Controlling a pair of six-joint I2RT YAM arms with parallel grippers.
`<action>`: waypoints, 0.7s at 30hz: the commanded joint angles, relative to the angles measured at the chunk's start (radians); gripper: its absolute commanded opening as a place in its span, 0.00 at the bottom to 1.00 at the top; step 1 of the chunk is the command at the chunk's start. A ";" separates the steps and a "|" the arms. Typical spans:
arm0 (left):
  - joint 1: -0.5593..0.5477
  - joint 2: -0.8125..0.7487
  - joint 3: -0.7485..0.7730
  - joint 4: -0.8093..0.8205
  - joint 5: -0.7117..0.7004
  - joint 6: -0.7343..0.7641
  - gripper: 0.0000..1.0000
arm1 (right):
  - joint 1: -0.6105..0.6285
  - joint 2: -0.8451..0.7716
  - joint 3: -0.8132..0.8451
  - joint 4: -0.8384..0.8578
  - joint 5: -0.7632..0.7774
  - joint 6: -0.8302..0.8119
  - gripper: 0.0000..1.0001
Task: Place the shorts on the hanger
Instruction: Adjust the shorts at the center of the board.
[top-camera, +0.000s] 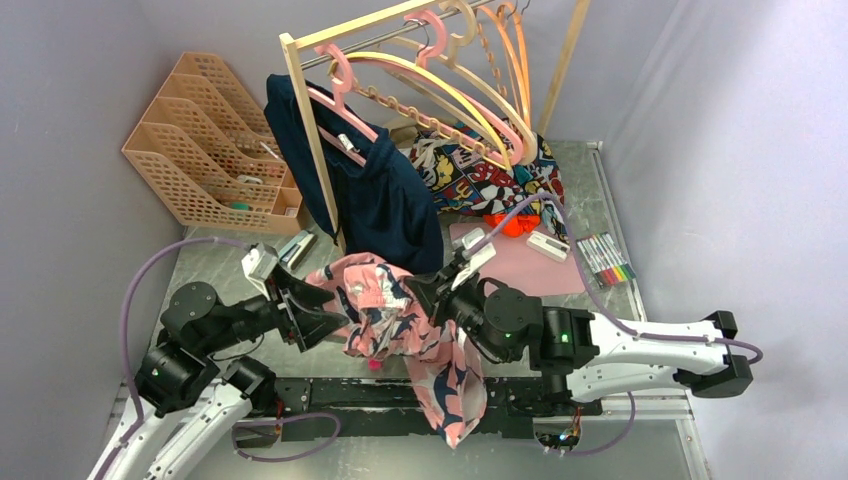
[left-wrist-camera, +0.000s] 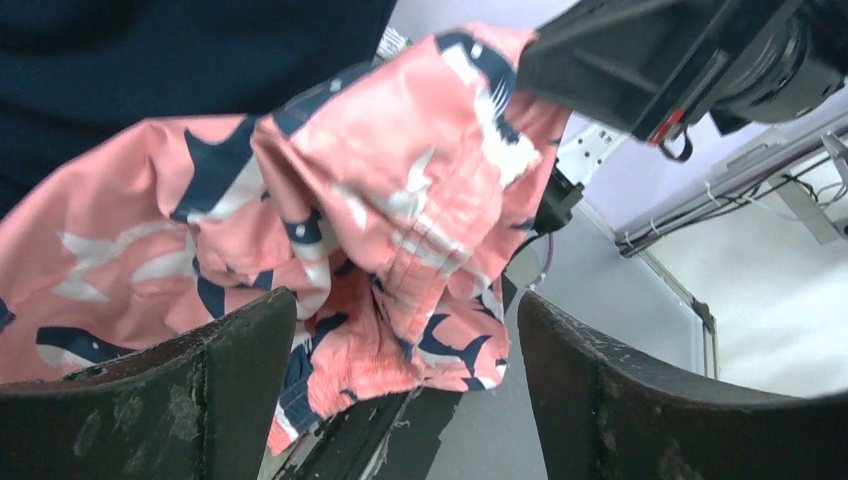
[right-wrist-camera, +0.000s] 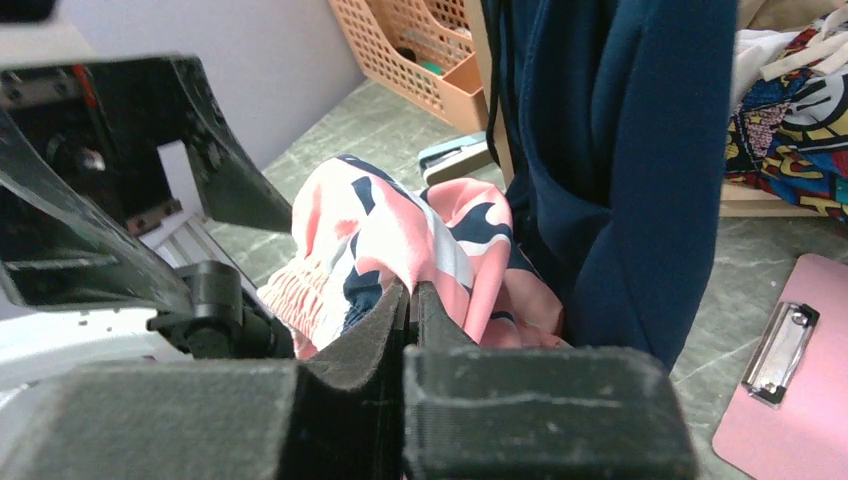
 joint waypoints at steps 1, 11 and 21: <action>-0.002 -0.007 -0.047 0.046 0.100 0.025 0.85 | -0.005 -0.053 0.004 0.043 0.069 0.085 0.00; -0.003 0.079 -0.103 0.184 0.119 0.060 0.86 | -0.004 -0.075 0.000 0.058 0.088 0.152 0.00; -0.003 0.127 -0.088 0.236 0.092 0.128 0.89 | -0.004 -0.063 -0.004 0.037 0.106 0.180 0.00</action>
